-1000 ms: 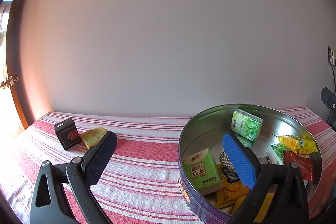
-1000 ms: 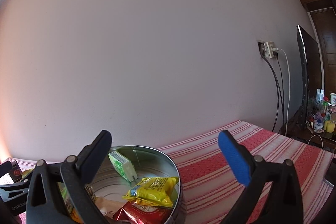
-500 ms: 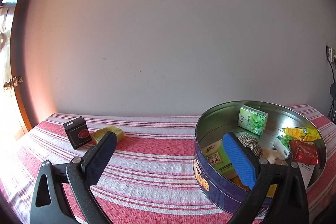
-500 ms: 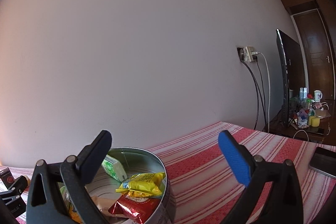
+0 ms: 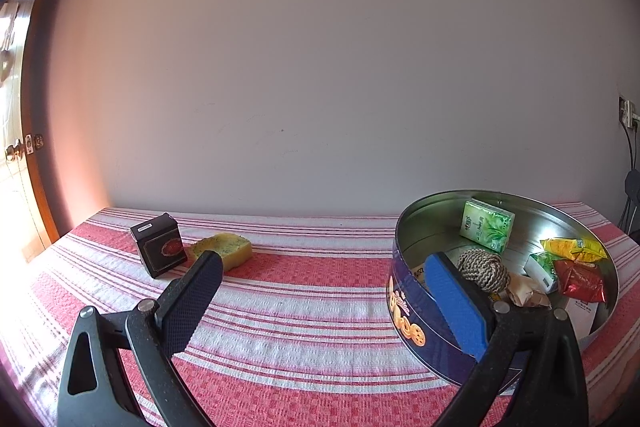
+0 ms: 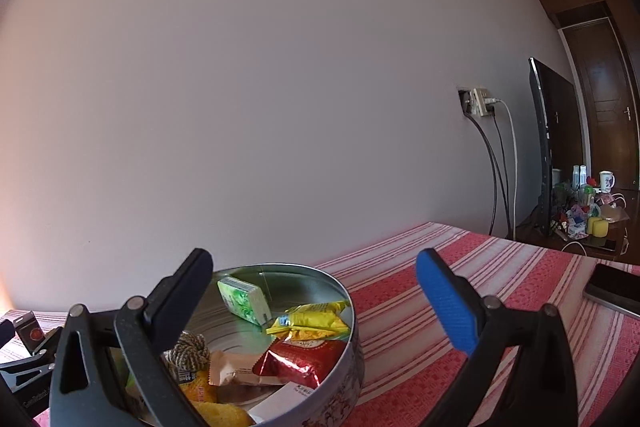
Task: Organize objects
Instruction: 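Move both tools back from the tin toward the black box and sponge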
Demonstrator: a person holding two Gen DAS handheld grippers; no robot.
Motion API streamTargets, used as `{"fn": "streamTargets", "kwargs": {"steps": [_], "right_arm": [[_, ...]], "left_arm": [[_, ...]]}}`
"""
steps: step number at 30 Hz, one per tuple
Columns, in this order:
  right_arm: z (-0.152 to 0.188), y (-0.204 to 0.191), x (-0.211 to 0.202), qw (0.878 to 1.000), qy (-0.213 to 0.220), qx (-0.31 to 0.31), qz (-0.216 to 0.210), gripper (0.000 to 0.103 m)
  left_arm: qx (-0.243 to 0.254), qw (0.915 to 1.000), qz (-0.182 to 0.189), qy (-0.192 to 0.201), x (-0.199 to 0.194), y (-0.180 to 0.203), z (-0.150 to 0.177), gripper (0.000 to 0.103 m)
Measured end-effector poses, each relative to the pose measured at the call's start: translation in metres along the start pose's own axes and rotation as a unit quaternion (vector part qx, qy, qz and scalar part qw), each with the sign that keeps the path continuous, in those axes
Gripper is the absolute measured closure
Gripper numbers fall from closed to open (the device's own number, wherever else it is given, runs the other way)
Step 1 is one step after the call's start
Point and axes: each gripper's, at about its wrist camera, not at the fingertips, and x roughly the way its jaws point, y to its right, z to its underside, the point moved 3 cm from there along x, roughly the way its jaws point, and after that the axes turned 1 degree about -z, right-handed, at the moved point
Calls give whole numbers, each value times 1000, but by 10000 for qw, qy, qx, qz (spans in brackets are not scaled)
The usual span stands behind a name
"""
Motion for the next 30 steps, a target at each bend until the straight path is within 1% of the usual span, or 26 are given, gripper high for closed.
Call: {"fn": "streamTargets", "kwargs": {"steps": [6, 16, 20, 24, 30], "right_arm": [[9, -33, 1, 9997, -138, -7, -188, 0], [27, -111, -12, 9968, -206, -273, -726, 0], [35, -140, -11, 9944, -330, -331, -949, 0], [43, -168, -8, 9916, -446, -406, -1147, 0], [55, -200, -1, 9869, -695, -510, -1367, 0]], "left_arm": [[4, 9999, -141, -9, 4, -24, 1, 1], [-299, 9983, -461, -169, 21, -87, 1, 1], [-385, 9971, -623, -222, 28, -108, 0, 1], [-464, 9961, -704, -273, 34, -127, 0, 1], [-522, 9939, -908, -338, 43, -156, 0, 1]]}}
